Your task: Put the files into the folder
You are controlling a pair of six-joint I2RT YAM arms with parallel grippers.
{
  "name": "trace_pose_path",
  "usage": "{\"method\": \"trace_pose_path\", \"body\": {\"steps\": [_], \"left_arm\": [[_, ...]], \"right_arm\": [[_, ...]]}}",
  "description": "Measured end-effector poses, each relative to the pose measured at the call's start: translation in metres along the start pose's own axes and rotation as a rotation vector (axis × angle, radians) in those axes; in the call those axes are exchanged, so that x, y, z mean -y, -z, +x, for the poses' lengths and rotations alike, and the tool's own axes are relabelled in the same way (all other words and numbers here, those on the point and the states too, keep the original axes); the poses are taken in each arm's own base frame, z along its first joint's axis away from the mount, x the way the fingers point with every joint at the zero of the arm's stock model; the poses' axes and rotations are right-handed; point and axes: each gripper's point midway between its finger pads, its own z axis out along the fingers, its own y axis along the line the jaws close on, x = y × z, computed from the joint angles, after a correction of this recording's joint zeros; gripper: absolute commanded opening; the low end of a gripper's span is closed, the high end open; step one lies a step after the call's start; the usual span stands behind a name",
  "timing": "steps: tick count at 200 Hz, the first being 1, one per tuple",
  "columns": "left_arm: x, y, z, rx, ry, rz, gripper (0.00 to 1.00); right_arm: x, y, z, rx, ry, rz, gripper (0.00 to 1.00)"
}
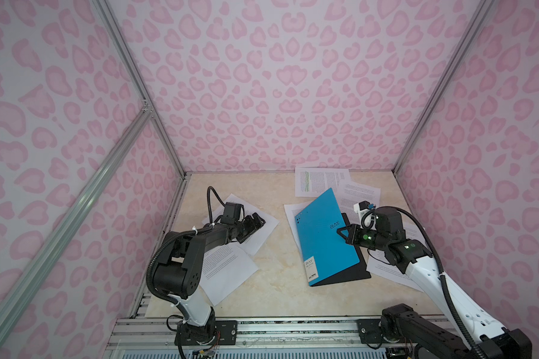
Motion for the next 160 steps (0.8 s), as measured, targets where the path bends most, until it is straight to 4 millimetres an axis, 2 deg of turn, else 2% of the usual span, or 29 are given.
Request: {"method": "trace_pose_path", "body": {"steps": [41, 61, 70, 82, 105, 123, 139, 160], "left_arm": [[0.006, -0.011, -0.026, 0.022, 0.011, 0.036, 0.94], [0.007, -0.009, -0.026, 0.017, 0.015, 0.046, 0.95], [0.008, -0.004, -0.022, 0.008, 0.017, 0.057, 0.95], [0.018, 0.009, -0.014, -0.009, 0.023, 0.103, 0.96], [0.064, 0.057, -0.015, 0.042, -0.032, 0.259, 0.97], [0.101, 0.108, -0.021, 0.124, -0.089, 0.368, 0.97], [0.118, 0.144, -0.023, 0.182, -0.117, 0.403, 0.97], [0.124, 0.192, -0.025, 0.287, -0.140, 0.378, 0.99]], "right_arm": [[0.003, -0.003, 0.003, -0.007, 0.001, 0.008, 0.05], [0.002, -0.004, 0.004, -0.012, 0.002, 0.004, 0.30], [0.000, -0.004, 0.004, -0.014, 0.007, -0.003, 0.43], [-0.007, -0.003, 0.004, -0.016, 0.021, -0.022, 0.53], [-0.032, -0.002, -0.001, -0.015, 0.066, -0.085, 0.63], [-0.057, -0.006, -0.002, -0.025, 0.096, -0.143, 0.66], [-0.081, -0.010, 0.003, -0.043, 0.132, -0.176, 0.70], [-0.130, -0.024, 0.018, -0.069, 0.213, -0.251, 0.76]]}}
